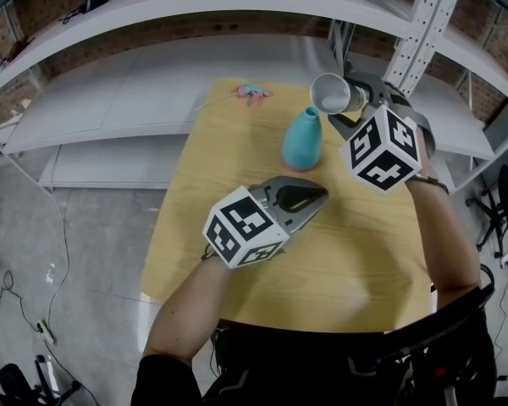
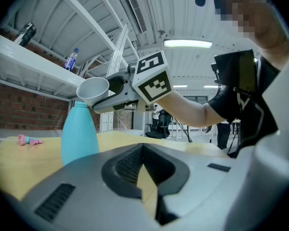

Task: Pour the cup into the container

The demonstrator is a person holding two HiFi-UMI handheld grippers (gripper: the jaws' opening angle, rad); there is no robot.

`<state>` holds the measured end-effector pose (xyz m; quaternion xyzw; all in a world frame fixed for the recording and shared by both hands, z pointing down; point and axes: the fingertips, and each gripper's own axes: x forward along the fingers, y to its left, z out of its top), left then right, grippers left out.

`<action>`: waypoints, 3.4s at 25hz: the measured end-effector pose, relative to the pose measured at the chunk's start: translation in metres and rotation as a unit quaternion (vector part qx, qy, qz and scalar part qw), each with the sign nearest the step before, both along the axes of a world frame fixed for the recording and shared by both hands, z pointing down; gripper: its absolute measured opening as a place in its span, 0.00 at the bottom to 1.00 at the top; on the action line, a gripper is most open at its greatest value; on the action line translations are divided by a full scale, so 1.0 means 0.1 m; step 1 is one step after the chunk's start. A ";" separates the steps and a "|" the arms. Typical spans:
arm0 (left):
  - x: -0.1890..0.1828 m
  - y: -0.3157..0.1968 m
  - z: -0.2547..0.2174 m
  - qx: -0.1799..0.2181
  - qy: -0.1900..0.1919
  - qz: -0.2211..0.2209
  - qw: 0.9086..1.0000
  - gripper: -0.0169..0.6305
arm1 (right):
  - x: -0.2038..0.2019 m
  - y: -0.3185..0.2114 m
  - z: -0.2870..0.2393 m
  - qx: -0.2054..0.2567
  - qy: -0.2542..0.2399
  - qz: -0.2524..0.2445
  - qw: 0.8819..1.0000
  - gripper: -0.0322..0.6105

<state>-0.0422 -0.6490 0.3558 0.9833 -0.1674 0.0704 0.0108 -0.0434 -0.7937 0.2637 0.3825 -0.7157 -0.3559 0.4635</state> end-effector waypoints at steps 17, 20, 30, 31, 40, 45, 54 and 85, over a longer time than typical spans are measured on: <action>-0.01 0.01 0.01 0.000 0.000 0.004 1.000 0.02 | -0.04 -0.01 0.05 0.024 0.059 -0.005 0.998 0.51; -0.01 0.01 0.01 -0.001 0.000 0.004 1.000 0.02 | -0.03 -0.02 0.02 0.031 0.066 -0.005 0.997 0.51; -0.01 0.01 0.00 -0.001 0.000 0.005 1.000 0.02 | -0.07 0.00 0.01 0.039 0.077 -0.011 0.996 0.51; -0.01 0.02 0.00 -0.001 0.000 0.005 1.000 0.02 | -0.07 0.01 0.01 0.040 0.078 -0.011 0.996 0.51; -0.01 0.01 0.01 -0.001 0.000 0.005 1.000 0.02 | -0.06 0.00 0.00 0.048 0.088 -0.010 0.995 0.51; 0.00 0.01 0.02 0.000 0.000 0.005 1.000 0.02 | -0.06 0.00 -0.01 0.052 0.091 -0.011 0.994 0.51; -0.01 0.01 0.01 0.000 0.000 0.005 1.000 0.02 | -0.08 0.00 0.02 0.049 0.089 -0.011 0.995 0.51; -0.03 0.01 0.02 0.000 0.001 0.004 1.000 0.02 | 0.31 0.06 0.23 -0.128 -0.322 0.000 0.938 0.51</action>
